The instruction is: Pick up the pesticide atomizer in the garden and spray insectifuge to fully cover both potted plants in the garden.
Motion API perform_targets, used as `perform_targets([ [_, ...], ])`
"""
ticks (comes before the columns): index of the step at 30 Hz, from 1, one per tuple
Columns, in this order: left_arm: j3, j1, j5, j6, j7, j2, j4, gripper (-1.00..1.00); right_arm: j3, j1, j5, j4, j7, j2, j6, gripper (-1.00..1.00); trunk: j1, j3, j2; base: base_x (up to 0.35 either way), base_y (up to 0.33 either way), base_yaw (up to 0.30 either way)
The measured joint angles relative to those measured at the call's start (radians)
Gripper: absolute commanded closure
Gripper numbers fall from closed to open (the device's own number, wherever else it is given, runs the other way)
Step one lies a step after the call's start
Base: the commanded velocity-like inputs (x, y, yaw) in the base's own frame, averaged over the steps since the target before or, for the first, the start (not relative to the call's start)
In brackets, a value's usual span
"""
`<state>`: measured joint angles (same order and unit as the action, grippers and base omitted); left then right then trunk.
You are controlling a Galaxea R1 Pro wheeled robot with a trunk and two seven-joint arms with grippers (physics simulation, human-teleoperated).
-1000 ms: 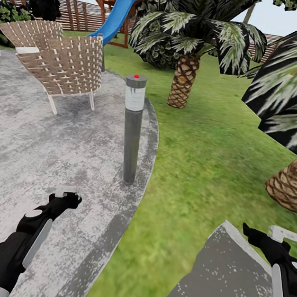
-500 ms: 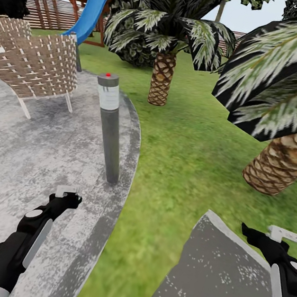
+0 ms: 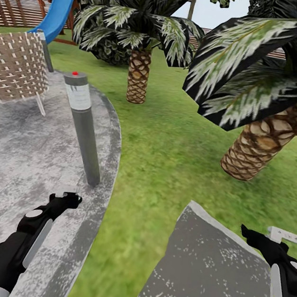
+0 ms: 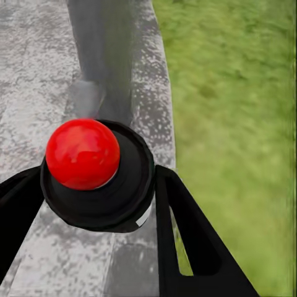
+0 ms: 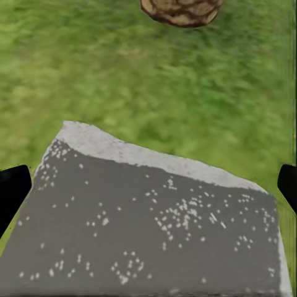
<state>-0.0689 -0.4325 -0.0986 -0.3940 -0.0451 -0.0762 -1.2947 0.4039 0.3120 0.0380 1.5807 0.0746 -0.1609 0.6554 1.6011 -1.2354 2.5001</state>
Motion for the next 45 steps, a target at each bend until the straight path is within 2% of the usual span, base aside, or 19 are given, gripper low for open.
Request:
perform_targets([
  [45, 0.000, 0.000, -0.003, 0.000, -0.003, 0.000, 0.000, 1.00, 0.002, 0.000, 0.000, 0.000, 0.000, -0.004, 0.007, -1.00, 0.000, 0.024, 0.000, 0.000, 0.000, -0.292],
])
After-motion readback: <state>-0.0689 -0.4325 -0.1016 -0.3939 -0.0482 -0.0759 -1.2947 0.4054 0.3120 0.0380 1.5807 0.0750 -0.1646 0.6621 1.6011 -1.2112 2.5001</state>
